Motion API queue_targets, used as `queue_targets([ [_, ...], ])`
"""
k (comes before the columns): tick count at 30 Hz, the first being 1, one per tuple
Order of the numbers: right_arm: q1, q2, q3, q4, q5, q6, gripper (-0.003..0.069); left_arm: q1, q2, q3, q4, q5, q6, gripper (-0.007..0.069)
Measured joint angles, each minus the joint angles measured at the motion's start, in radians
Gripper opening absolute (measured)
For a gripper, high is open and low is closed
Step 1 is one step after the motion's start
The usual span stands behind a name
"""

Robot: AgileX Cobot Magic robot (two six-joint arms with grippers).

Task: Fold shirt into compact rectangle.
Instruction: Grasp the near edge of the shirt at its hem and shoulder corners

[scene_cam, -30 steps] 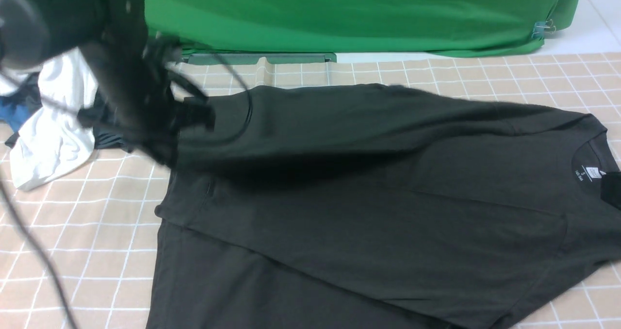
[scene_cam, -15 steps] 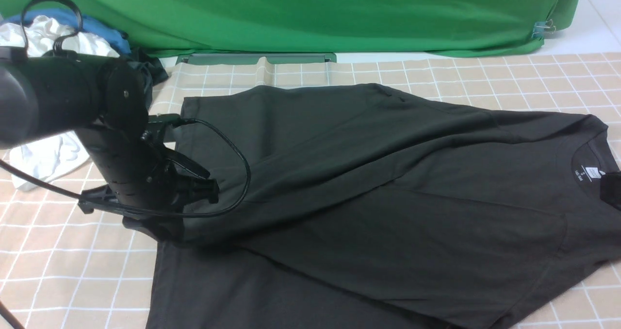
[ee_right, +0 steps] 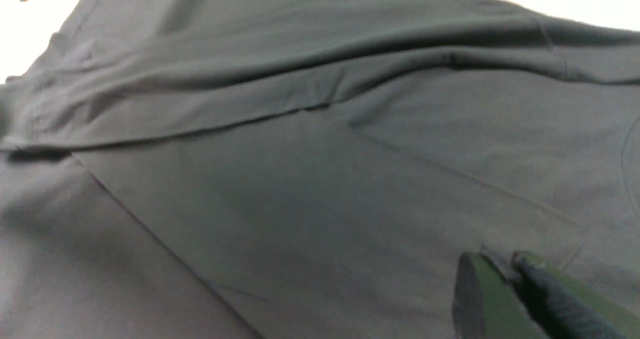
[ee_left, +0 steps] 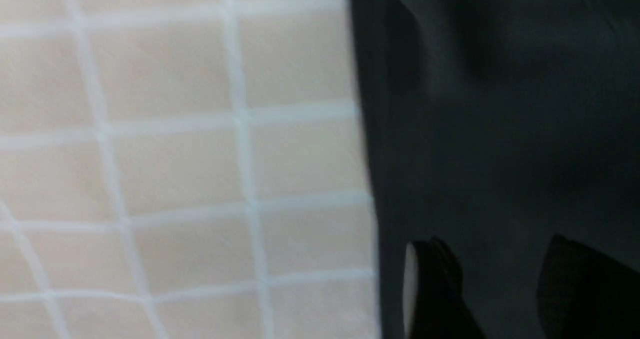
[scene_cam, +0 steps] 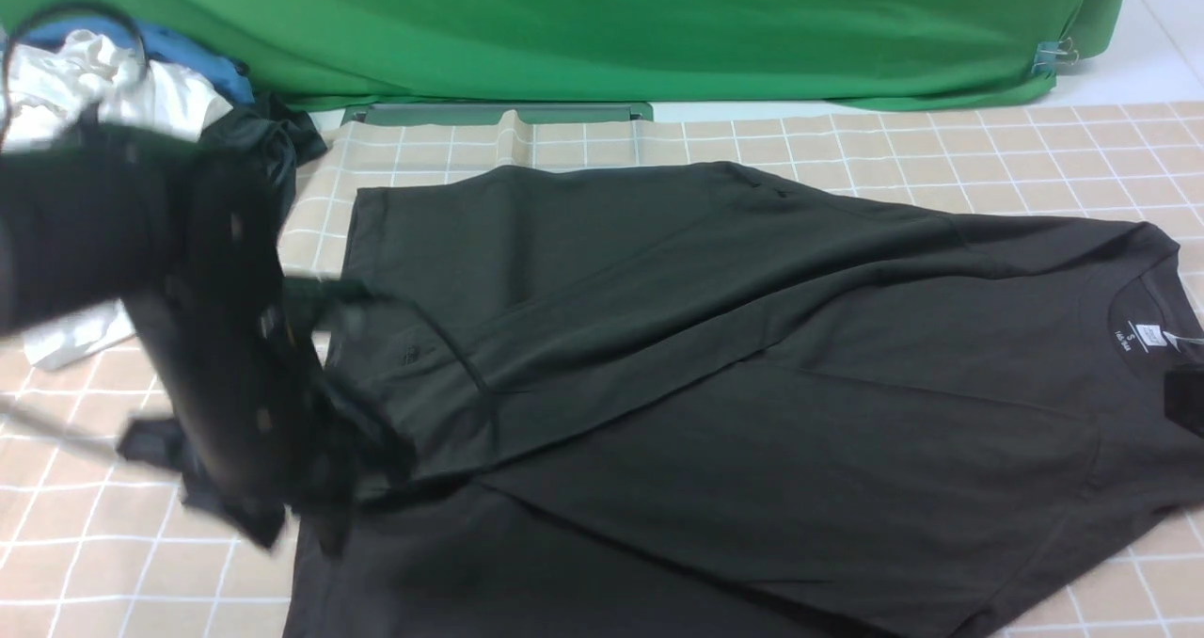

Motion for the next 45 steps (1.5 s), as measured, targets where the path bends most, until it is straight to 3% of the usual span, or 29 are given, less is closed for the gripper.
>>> queue_targets([
  [4, 0.000, 0.037, 0.000, 0.000, 0.017, 0.000, 0.0106, -0.130, -0.092, 0.131, -0.049, -0.072, -0.054, 0.0181],
  [7, 0.000, 0.054, 0.000, 0.000, 0.029, 0.000, 0.0106, -0.174, -0.112, 0.189, -0.049, -0.097, -0.109, 0.0188],
  [12, 0.000, 0.060, 0.000, 0.000, 0.034, 0.000, 0.0106, -0.188, -0.116, 0.278, -0.038, -0.112, -0.194, 0.0311],
  [14, 0.000, 0.060, 0.000, 0.000, 0.034, 0.000, 0.0106, -0.188, -0.116, 0.321, -0.034, -0.125, -0.245, 0.0412],
  [18, 0.000, 0.060, 0.000, 0.000, 0.034, 0.000, 0.0108, -0.188, -0.117, 0.366, -0.030, -0.168, -0.288, 0.0535],
  [20, 0.000, 0.060, 0.000, 0.000, 0.028, 0.000, 0.0110, -0.188, -0.117, 0.383, -0.031, -0.192, -0.298, 0.0576],
  [23, 0.000, 0.060, 0.000, 0.000, 0.020, 0.000, 0.0111, -0.188, -0.124, 0.397, -0.036, -0.209, -0.326, 0.0578],
  [27, 0.000, 0.060, 0.000, 0.000, 0.012, 0.000, 0.0111, -0.188, -0.134, 0.420, -0.049, -0.252, -0.344, 0.0481],
  [29, 0.000, 0.060, 0.000, 0.000, 0.012, 0.000, 0.0111, -0.190, -0.134, 0.422, -0.065, -0.265, -0.342, 0.0370],
  [32, 0.000, 0.061, -0.001, 0.000, 0.040, 0.000, 0.0111, -0.192, -0.136, 0.422, -0.068, -0.273, -0.313, 0.0132],
  [34, 0.000, 0.074, -0.009, 0.000, 0.091, 0.000, 0.0111, -0.194, -0.147, 0.422, -0.071, -0.280, -0.302, 0.0055],
  [40, 0.000, 0.191, -0.093, 0.000, 0.331, -0.011, 0.0101, -0.196, -0.263, 0.437, 0.007, -0.209, -0.295, 0.0036],
  [45, 0.000, 0.317, -0.123, 0.000, 0.438, -0.024, 0.0036, -0.196, -0.423, 0.437, 0.075, -0.115, -0.351, 0.0036],
])
